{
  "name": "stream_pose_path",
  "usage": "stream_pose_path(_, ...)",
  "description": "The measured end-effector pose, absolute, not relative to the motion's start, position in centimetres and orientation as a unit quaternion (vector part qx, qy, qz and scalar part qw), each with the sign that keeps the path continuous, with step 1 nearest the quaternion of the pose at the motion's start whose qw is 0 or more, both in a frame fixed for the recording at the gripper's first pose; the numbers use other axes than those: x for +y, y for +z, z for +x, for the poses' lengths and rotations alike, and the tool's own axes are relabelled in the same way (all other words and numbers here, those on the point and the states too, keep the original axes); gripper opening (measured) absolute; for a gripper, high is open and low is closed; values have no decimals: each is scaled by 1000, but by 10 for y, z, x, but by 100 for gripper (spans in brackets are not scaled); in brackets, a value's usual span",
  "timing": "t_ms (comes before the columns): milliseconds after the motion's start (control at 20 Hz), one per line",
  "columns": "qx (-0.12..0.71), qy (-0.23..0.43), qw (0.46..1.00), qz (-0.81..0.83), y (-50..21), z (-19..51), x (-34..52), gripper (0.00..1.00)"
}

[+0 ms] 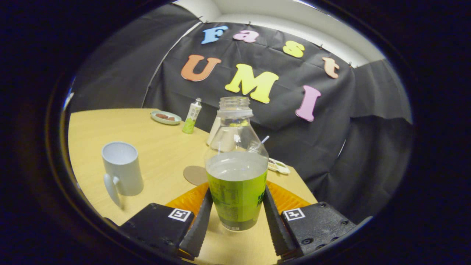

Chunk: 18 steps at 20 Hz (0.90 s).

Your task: Take the bottle from table, then pour the juice into the cup, finally place the bottle on the coaster

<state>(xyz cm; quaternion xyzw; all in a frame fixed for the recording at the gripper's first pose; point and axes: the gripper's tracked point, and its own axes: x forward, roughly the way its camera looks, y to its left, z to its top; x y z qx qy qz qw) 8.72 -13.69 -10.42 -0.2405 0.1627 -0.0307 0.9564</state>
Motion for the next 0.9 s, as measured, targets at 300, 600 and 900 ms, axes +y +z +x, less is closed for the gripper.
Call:
stream_pose_path(300, 134, -47, 908, -393, -90, 98, -122, 77)
stream_pose_path(600, 102, -68, 857, -501, -74, 105, -109, 77)
stream_pose_path(900, 94, -76, 810, -574, -62, 115, -103, 77)
